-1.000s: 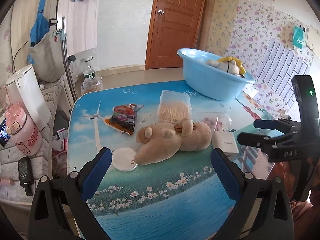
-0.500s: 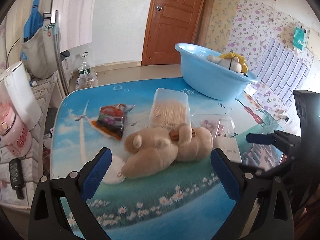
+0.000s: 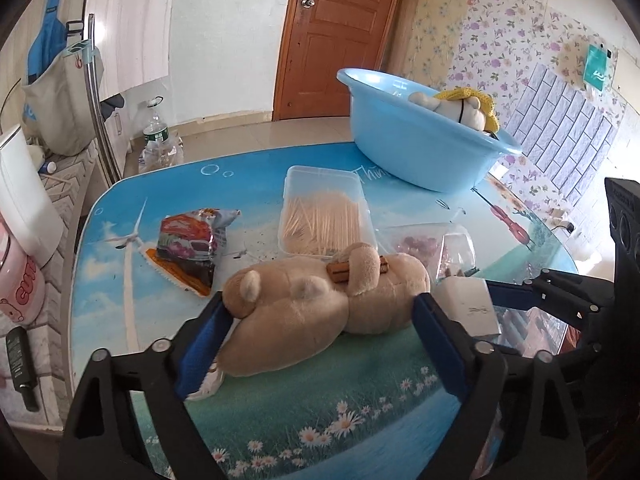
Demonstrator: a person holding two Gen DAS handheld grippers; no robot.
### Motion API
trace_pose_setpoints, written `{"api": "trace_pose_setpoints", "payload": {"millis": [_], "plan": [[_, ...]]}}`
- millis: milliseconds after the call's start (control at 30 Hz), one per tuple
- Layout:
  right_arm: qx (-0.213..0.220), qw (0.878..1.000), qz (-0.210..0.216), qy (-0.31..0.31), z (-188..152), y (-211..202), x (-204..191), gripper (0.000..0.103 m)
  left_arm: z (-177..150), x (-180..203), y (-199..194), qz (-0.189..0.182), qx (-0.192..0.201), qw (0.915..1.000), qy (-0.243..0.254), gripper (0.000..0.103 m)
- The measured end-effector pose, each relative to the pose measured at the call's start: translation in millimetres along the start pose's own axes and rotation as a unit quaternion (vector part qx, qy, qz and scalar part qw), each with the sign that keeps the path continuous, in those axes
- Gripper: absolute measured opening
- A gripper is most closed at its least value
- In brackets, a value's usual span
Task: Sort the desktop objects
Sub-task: 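Grasp the tan teddy bear with the left tool while the right tool grasps the white charger, then lift the teddy bear with the left tool while the right tool lifts the charger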
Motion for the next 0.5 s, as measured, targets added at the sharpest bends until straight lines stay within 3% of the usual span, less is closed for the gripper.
{"api": "trace_pose_setpoints", "payload": {"millis": [67,100,300,500], "plan": [[0.0,1.0,-0.004,0.009,-3.7,-4.6,6.7,0.057,0.0,-3.5,-6.4,-0.002,0.005,0.9999,-0.01,0.055],[0.001,1.0,-0.006,0.012,-5.4,-6.9,10.6,0.057,-0.3,-4.3,-7.7,-0.006,0.004,0.9999,-0.013,0.052],[0.01,0.999,-0.03,0.031,-12.2,-22.3,39.1,0.057,-10.7,-0.9,-15.8,0.003,0.001,0.9999,-0.012,0.052],[0.006,0.994,-0.078,0.071,-12.6,-32.4,81.0,0.058,-14.6,15.6,-30.6,-0.016,0.005,0.9998,-0.007,0.052]]}}
Point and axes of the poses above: each gripper's, at about its wrist camera, not at the fingertips, and y roughly the way its jaws point, x to its right, z to its top, the point moved 8 cm from there along y, roughly the way its jaws point, and after that the axes turned 2 degrees about -x, right-handed, at the moved point
